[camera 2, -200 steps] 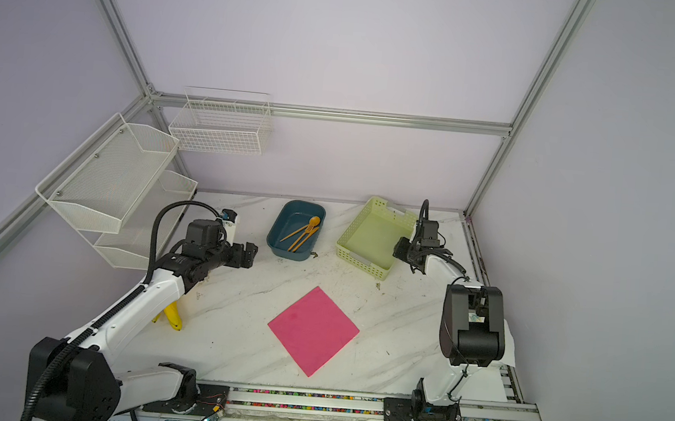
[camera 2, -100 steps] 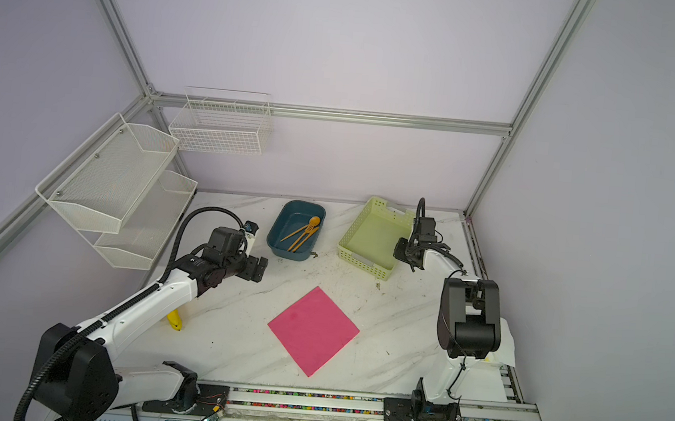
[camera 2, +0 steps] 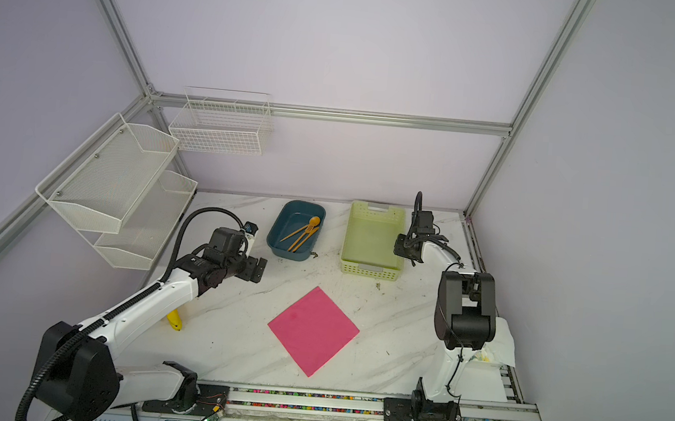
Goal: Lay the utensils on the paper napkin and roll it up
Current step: 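Raise the left gripper toward the teal tub while the right gripper moves near the basket, then lower the left gripper into the teal tub over the yellow spoon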
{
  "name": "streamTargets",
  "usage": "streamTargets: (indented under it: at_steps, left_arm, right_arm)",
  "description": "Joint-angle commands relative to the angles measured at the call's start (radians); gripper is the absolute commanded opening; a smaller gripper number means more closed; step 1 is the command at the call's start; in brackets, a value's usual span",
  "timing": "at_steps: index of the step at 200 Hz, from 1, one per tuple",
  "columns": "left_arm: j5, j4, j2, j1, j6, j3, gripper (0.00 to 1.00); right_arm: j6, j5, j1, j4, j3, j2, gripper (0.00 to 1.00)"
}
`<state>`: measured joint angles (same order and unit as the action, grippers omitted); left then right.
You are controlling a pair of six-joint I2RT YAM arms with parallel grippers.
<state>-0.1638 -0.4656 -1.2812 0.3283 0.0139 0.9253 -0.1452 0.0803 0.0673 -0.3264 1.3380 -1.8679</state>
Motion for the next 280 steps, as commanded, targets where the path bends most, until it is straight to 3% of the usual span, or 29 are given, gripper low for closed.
streamTargets:
  at_steps: [1, 17, 69, 98, 127, 149, 171, 197, 220, 250, 280]
  left_arm:
    - [0.002, 0.006, -0.003, 0.005, -0.015, 0.067, 0.97]
    - [0.002, 0.006, -0.005, 0.004, -0.013, 0.067, 0.97]
    - [0.067, 0.005, -0.053, 0.005, 0.095, 0.133, 0.97]
    - [0.117, 0.004, -0.122, 0.005, 0.128, 0.235, 0.93]
    - [0.16, -0.051, -0.292, 0.003, 0.132, 0.406, 0.92]
    - [0.14, -0.082, -0.407, 0.003, 0.118, 0.538, 0.9]
    - [0.044, -0.175, -0.558, 0.003, 0.117, 0.722, 0.87]
    - [-0.078, -0.269, -0.73, 0.002, 0.103, 0.909, 0.89]
    - [-0.108, -0.329, -0.843, -0.01, 0.074, 1.018, 0.91]
    - [-0.096, -0.413, -0.926, -0.029, 0.095, 1.086, 0.92]
    - [-0.089, -0.433, -0.903, -0.034, 0.142, 1.004, 0.93]
  right_arm:
    - [0.02, -0.065, 0.002, -0.045, 0.028, -0.015, 0.11]
    - [0.029, -0.087, 0.002, -0.05, 0.036, -0.014, 0.12]
    - [0.033, -0.114, 0.002, -0.085, 0.071, 0.048, 0.31]
    - [0.004, -0.084, 0.003, -0.094, 0.071, 0.117, 0.37]
    - [-0.024, -0.025, 0.004, -0.103, 0.068, 0.18, 0.38]
    - [-0.04, 0.011, 0.009, -0.11, 0.057, 0.228, 0.39]
    - [-0.05, 0.032, 0.021, -0.126, 0.046, 0.27, 0.39]
    - [-0.054, 0.049, 0.034, -0.141, 0.035, 0.309, 0.39]
    - [-0.055, 0.052, 0.039, -0.159, 0.036, 0.33, 0.4]
    - [-0.051, 0.053, 0.045, -0.173, 0.03, 0.352, 0.4]
    - [-0.053, 0.059, 0.049, -0.178, 0.02, 0.365, 0.4]
